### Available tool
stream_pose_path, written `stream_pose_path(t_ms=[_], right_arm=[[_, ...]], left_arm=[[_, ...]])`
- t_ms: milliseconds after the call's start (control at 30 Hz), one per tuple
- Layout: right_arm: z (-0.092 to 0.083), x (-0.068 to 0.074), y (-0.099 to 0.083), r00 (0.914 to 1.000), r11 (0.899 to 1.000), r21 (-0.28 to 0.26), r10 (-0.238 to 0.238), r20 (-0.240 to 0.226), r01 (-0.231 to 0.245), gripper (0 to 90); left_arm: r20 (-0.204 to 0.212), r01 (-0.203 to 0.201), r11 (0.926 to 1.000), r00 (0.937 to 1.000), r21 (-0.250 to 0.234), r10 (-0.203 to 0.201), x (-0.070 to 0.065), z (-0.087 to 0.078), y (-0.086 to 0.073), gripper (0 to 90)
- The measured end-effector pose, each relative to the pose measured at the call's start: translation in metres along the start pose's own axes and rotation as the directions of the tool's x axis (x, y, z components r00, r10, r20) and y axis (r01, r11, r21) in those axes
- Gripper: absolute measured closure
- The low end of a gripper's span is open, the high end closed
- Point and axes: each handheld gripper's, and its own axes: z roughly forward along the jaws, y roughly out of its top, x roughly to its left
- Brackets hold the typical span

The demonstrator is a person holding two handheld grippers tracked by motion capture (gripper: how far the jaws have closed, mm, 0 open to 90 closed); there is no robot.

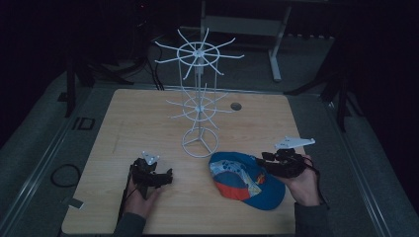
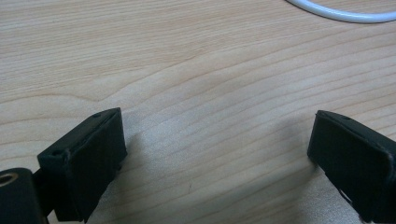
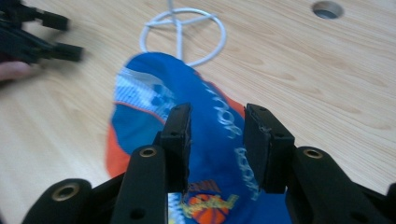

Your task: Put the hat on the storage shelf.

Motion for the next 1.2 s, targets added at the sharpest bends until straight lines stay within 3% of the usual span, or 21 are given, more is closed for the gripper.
stream_pose_path(t_ms=[267, 467, 800, 1000, 1067, 1200], right_arm=[[0.008, 0.015, 0.008, 0.9964, 0.996, 0.043, -0.083, -0.015, 0.084, 64.3], [0.019, 0.026, 0.014, 0.9896, 0.987, 0.078, -0.143, -0.015, 0.144, 63.6], [0.023, 0.032, 0.027, 0.9854, 0.982, 0.082, -0.164, -0.046, 0.167, 55.3], [0.03, 0.031, 0.03, 0.9815, 0.976, 0.103, -0.186, -0.044, 0.19, 50.0], [0.037, 0.029, 0.033, 0.9774, 0.971, 0.111, -0.208, -0.036, 0.211, 44.2], [0.046, 0.025, 0.035, 0.9775, 0.97, 0.117, -0.21, -0.024, 0.211, 42.8]], left_arm=[[0.001, 0.003, 1.0, 1.0, -0.002, -0.003, 0.0, 0.0, 0.0, 4.6], [0.001, 0.002, 1.0, 1.0, 0.0, -0.002, 0.0, 0.0, 0.0, 4.6], [0.001, 0.004, 1.0, 1.0, 0.001, -0.004, 0.0, 0.0, 0.0, 4.6], [0.001, 0.004, 1.0, 1.0, 0.001, -0.004, 0.0, 0.0, 0.0, 4.6], [0.001, 0.004, 1.0, 1.0, 0.001, -0.004, 0.0, 0.0, 0.0, 4.6], [0.0, 0.005, 1.0, 1.0, -0.002, -0.005, 0.0, 0.0, 0.0, 4.6]])
